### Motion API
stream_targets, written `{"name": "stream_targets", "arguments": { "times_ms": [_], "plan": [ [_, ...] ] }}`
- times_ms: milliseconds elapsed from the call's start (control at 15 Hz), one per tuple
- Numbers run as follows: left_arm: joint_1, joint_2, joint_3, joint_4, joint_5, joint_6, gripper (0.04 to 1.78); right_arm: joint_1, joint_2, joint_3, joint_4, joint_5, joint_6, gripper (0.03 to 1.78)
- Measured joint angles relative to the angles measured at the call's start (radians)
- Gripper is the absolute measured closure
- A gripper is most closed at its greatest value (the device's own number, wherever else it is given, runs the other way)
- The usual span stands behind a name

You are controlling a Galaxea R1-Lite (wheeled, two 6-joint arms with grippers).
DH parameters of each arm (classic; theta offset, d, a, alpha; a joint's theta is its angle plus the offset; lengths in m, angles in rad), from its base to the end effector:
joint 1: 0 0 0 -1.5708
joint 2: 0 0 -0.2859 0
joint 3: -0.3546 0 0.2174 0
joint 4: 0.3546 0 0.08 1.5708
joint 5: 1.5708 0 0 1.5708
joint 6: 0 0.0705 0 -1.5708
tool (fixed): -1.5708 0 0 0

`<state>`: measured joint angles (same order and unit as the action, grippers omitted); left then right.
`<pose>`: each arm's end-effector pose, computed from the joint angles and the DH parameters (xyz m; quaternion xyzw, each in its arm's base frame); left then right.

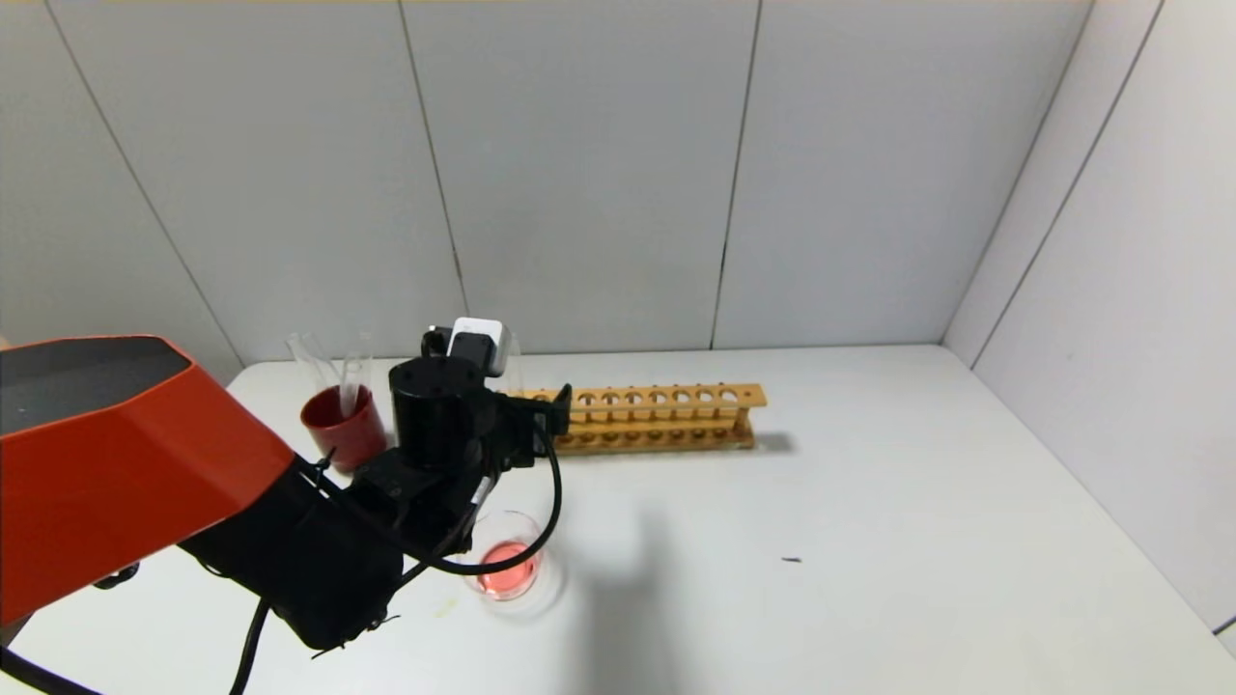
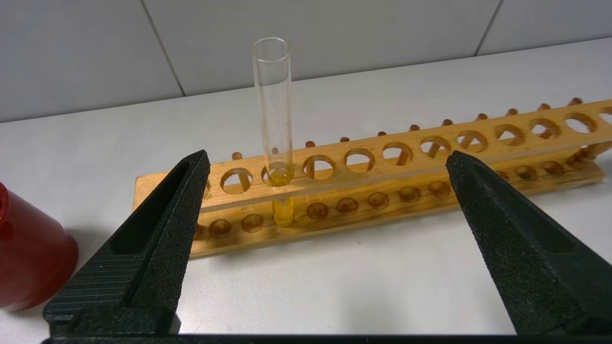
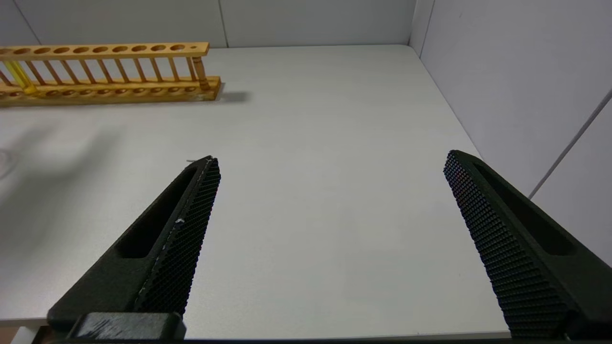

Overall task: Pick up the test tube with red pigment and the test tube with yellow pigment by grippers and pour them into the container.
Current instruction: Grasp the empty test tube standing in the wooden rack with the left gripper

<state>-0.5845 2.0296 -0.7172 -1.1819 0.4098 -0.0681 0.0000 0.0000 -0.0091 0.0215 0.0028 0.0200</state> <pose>0.3450 -0.1946 0.0597 -0.0028 0.0602 -0.0851 0.9945 0.0678 0.0002 0.0755 0.0100 0.0062 0.0013 0.9999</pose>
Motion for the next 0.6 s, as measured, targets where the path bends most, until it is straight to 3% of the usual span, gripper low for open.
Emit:
{"name": "stream_targets", "arguments": {
  "times_ms": [600],
  "plan": [
    [0.059, 0.12, -0.092, -0.028, -0.013, 0.026, 0.08, 0.0, 0.0, 0.0, 0.0, 0.0, 0.0, 0.1]
  ]
}}
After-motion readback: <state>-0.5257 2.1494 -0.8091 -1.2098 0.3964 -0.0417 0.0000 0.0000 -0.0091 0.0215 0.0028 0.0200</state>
